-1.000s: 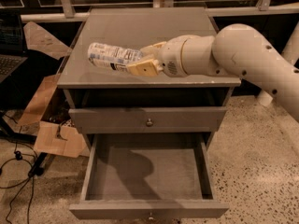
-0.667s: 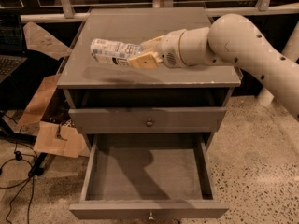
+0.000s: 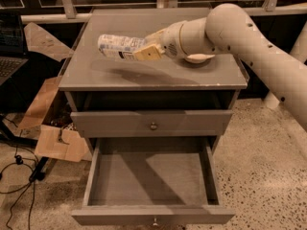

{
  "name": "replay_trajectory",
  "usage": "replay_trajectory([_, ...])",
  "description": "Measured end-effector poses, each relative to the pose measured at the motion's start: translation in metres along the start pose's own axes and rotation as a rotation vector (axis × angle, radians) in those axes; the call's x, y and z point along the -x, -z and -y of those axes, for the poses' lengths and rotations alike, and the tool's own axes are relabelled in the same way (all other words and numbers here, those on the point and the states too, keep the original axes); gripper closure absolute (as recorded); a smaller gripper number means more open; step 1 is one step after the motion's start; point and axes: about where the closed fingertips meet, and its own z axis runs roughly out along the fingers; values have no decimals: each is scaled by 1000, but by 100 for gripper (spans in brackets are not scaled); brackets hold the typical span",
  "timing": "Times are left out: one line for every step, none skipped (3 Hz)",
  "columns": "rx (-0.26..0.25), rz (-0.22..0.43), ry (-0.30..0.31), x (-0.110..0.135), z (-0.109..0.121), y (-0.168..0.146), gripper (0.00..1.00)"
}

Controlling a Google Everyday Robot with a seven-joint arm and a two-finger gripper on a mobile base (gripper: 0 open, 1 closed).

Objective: Pick blue plastic bottle from middle drawer and place on counter

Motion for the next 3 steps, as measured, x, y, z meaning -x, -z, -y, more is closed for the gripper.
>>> replay_trajectory([-29,-27,-12,-12,14,-10,100])
replay_trajectory([-31,-30,-14,-13,15,-11,82])
replay_trajectory([-31,-30,-14,-13,15,-11,57])
